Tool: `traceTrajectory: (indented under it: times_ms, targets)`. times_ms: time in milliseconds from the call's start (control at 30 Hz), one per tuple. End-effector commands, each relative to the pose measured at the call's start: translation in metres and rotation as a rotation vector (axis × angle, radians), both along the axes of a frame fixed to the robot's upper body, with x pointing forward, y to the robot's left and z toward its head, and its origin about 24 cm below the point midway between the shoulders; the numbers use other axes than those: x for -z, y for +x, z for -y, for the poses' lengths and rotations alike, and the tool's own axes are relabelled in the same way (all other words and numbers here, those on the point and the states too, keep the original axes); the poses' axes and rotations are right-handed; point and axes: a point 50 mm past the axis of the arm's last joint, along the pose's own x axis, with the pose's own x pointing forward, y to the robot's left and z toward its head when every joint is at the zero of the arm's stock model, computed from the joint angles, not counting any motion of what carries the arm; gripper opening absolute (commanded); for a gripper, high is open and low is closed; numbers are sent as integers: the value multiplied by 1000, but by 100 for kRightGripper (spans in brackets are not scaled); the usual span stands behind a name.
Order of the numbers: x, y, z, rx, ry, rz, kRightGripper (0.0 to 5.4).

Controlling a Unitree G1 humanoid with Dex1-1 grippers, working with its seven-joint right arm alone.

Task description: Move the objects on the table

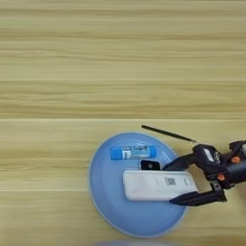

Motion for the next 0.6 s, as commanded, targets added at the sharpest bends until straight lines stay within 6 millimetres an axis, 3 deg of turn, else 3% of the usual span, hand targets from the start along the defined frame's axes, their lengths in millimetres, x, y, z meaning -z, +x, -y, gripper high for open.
traceTrajectory:
  times_ms: [33, 600]
  targets:
    - [-19, 5, 3, -37, -33, 115, 291]
    - [-4, 11, -5, -42, -94, 191, 291]
